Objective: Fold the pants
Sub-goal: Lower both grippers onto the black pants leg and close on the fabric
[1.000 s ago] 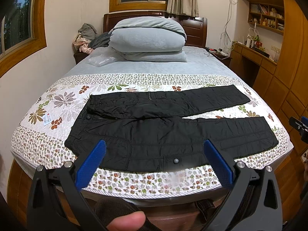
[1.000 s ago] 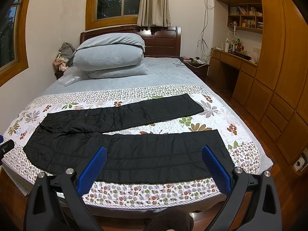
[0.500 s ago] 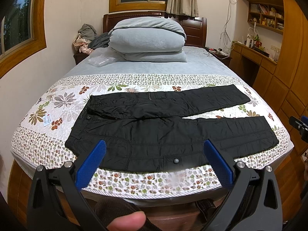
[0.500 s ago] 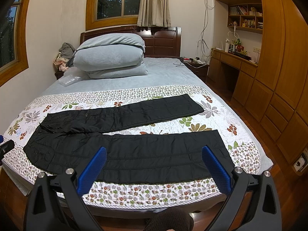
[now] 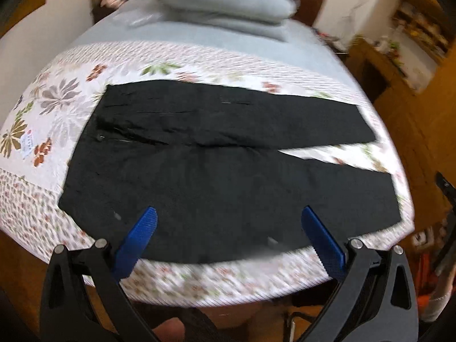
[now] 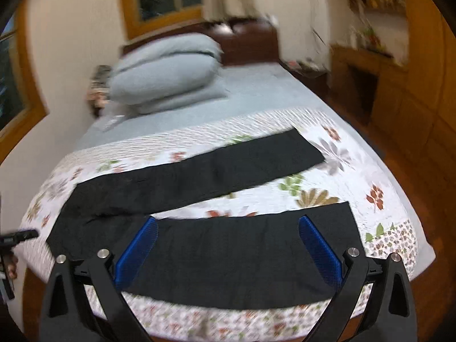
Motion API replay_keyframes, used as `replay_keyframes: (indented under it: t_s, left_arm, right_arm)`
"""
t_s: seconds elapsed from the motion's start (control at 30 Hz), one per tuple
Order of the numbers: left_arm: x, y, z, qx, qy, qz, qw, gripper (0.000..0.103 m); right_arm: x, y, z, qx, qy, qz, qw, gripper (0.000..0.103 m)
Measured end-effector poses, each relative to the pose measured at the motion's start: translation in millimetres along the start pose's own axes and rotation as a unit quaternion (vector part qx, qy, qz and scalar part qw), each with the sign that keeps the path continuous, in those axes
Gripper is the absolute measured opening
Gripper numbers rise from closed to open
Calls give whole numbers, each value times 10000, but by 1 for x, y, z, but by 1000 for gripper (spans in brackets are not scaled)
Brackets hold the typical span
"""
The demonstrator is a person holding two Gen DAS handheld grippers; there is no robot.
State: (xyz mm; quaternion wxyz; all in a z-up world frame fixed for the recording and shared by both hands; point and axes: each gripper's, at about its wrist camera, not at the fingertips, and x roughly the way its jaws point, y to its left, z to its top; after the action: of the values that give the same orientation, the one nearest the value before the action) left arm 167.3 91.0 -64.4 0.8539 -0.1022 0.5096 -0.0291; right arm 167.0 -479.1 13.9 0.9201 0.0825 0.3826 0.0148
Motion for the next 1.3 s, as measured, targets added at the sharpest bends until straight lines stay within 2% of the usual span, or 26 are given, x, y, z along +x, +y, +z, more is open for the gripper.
replay_keyframes:
  t_s: [0.07,0.2,0.3,0.43,0.53,0.6,0.63,0.67,0.77,0.93,1.1,1.17,1.3]
  left_arm:
    - [23,19,22,-103,73,337,9994,101]
    - [62,47,58,-145,261,603,9977,101]
    - [96,70,84,-238,605,630,9959,101]
    - [131,107,117,-767,956,519,9911,100]
    - [156,134,143,-1171,1230,556,9839,99]
    - [174,153,159,-1429,1464,471,9777,89]
    - [179,160,164,-1520,1526,488,9753,77]
    - [187,169,169,-1633,1630,507,9717,71]
    - [205,186,182,-1704,1790,515,9676,69]
    - [224,201,195,-1805,1951,201,9638,69]
    - [221,216,207,-2013,2006,-101,9587,74]
    - [215,226,213,-2136,1862,-4,9590,81]
    - [212,245,219,-2235,1829,124,9573,84]
  right_arm:
    - [35,-20,20,90,219,-204,9995,100]
    - [102,-51,52,187,625,-104,9978,100]
    - [146,-68,71,306,886,12,9956,100]
    - [212,-101,108,481,1369,124,9893,100]
    - [256,-122,136,517,1617,43,9855,99]
    - [284,-133,154,492,1710,-70,9840,99]
    - [296,-136,161,467,1745,-66,9835,99]
    - [313,-141,169,462,1817,-36,9823,99]
    - [351,-149,183,367,2017,-138,9787,99]
    - [404,-167,194,284,2313,-330,9719,99]
    - [434,-177,200,191,2460,-229,9688,99]
    - [447,-176,201,78,2524,-243,9673,99]
    - [471,-168,201,-190,2578,-252,9657,100]
